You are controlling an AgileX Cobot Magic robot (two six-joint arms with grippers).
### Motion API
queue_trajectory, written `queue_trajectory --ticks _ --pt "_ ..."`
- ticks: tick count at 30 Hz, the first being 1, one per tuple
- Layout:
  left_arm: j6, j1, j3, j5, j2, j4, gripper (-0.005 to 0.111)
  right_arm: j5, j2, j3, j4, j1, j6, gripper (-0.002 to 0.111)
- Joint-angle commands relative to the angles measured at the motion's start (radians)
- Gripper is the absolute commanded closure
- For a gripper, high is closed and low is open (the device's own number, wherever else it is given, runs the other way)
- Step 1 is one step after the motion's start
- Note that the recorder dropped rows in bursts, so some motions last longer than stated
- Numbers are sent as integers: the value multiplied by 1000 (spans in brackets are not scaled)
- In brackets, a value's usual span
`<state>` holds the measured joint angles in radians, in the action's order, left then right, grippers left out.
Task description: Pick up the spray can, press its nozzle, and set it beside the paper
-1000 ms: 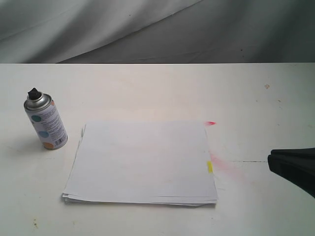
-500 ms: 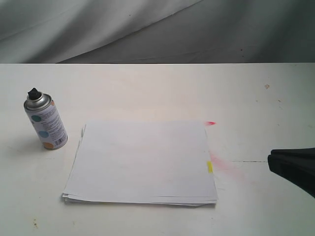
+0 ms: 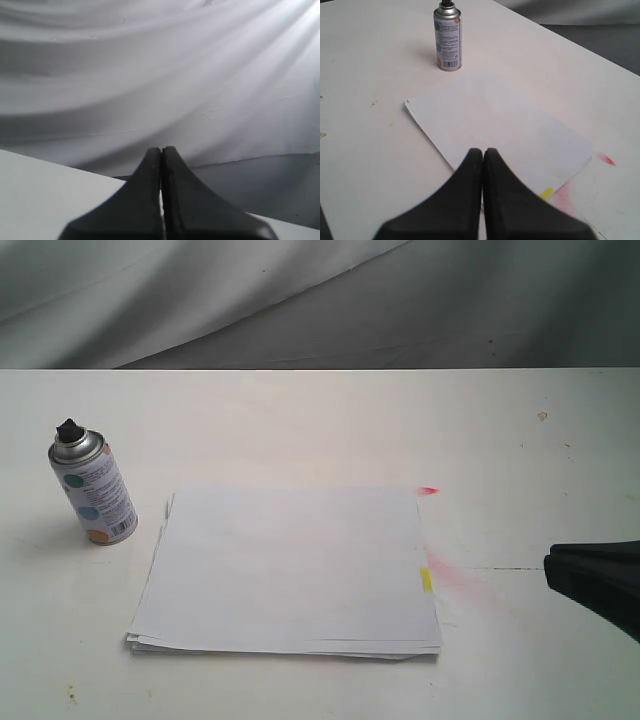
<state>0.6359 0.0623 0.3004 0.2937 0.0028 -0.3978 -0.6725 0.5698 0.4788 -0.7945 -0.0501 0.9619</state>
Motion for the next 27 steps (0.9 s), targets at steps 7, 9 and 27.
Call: queue_trajectory --ticks 7,9,27 --pt "-8 -4 -205 -173 -3 -70 107 8 -5 -4 -8 2 -4 108" --pt "-8 -4 -240 -221 -3 -52 107 8 -5 -4 -8 2 -4 108" --pt "-15 -4 -274 -294 -3 57 107 8 -5 -4 -8 2 -4 108"
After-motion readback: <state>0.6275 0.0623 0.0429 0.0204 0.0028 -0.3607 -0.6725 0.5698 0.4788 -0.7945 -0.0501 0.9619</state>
